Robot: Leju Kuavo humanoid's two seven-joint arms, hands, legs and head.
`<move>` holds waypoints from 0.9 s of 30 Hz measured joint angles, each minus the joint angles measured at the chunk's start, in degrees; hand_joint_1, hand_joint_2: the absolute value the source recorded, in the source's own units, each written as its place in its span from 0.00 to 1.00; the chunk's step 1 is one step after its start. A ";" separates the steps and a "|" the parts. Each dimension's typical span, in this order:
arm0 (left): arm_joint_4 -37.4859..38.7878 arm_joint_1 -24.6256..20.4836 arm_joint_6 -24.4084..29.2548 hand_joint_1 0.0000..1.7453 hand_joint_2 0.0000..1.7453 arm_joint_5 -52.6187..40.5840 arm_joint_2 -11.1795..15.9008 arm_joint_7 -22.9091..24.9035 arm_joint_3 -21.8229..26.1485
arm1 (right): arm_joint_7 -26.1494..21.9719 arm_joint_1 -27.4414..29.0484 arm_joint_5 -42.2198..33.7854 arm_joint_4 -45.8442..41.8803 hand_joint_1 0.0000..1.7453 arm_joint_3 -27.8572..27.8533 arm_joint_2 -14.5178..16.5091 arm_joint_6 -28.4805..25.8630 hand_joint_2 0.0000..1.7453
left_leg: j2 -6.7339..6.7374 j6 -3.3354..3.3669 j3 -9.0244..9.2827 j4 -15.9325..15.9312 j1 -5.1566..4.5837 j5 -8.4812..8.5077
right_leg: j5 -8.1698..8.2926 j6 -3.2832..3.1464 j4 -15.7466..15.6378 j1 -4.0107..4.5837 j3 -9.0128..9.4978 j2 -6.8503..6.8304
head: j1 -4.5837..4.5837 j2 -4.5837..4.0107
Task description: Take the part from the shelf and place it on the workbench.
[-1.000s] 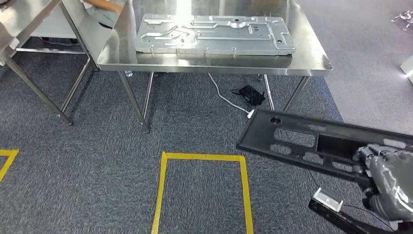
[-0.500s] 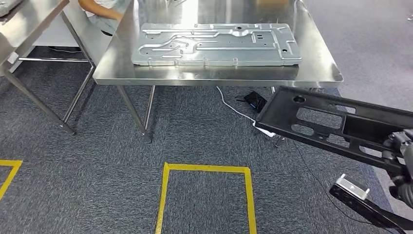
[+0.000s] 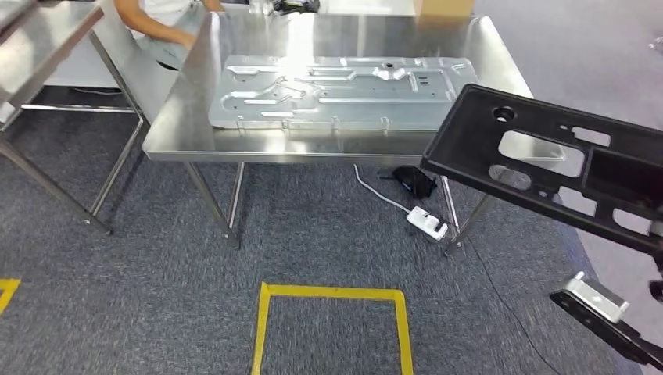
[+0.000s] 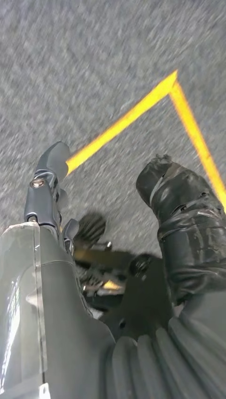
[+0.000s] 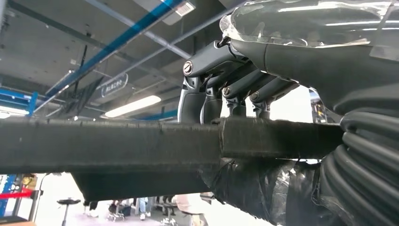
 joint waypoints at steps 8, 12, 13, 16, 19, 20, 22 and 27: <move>0.02 0.11 -1.83 0.00 1.00 -0.95 0.22 0.52 -0.01 | -0.66 -4.95 -3.50 3.32 1.00 0.68 0.00 -0.62 1.00 | -0.29 -0.44 5.51 -0.18 0.04 -4.96 | 5.25 0.26 -1.06 0.03 -8.72 -0.27 | 0.09 -0.01; 0.04 -0.31 -3.27 0.00 1.00 -1.52 0.49 0.91 -0.13 | -1.40 -10.95 -3.15 7.35 1.00 2.61 0.05 -1.21 1.00 | -0.29 -1.58 6.82 -0.50 -0.10 -6.17 | 7.39 -1.48 -4.10 0.52 -8.11 -0.26 | 0.07 0.00; 0.04 -0.36 -3.51 0.00 1.00 -1.64 0.63 0.96 -0.14 | -1.52 -12.35 -2.91 8.30 1.00 3.27 0.08 -1.25 1.00 | -0.26 -1.87 7.00 -0.13 -0.14 -6.24 | 7.15 -1.84 -4.49 0.34 -7.49 -0.22 | 0.08 -0.01; 0.02 -0.57 -3.97 0.00 1.00 -1.91 0.89 1.20 -0.17 | -1.85 -15.64 -2.20 10.70 1.00 5.69 0.16 -1.39 1.00 | -0.02 -2.87 2.85 6.74 0.11 -7.16 | 6.03 -2.61 -5.35 0.00 -5.17 -0.38 | -0.17 -0.01; 0.03 -0.55 -4.16 0.00 1.00 -2.13 0.89 1.59 -0.20 | -1.92 -17.69 -1.97 12.49 1.00 8.24 0.42 -1.51 1.00 | 0.16 -3.41 -4.26 14.05 0.47 -9.47 | 4.20 -2.71 -5.54 0.00 -3.00 -0.52 | -0.26 -0.01; 0.03 -0.44 -4.20 0.00 1.00 -2.19 0.90 1.73 -0.20 | -1.92 -18.19 -2.01 13.00 1.00 9.02 0.55 -1.56 1.00 | 0.18 -3.38 -5.37 13.59 0.47 -8.86 | 3.46 -2.69 -5.55 0.04 -2.01 -0.51 | -0.27 -0.01; 0.04 -0.17 -4.27 0.00 1.00 -2.27 1.00 1.96 -0.20 | -1.85 -19.21 -2.14 13.93 1.00 10.54 0.82 -1.52 1.00 | 0.19 -2.69 -5.61 7.98 0.26 -3.39 | 1.80 -2.64 -5.64 0.20 0.16 -0.52 | -0.27 -0.01; 0.09 -0.12 -4.52 0.00 1.00 -2.40 1.72 2.44 -0.24 | -1.59 -22.95 -1.58 16.02 1.00 15.73 1.94 -0.08 1.00 | 0.06 -0.05 -3.85 0.74 -1.32 2.36 | 0.03 -1.37 -6.32 -0.29 3.46 -0.23 | 0.40 0.00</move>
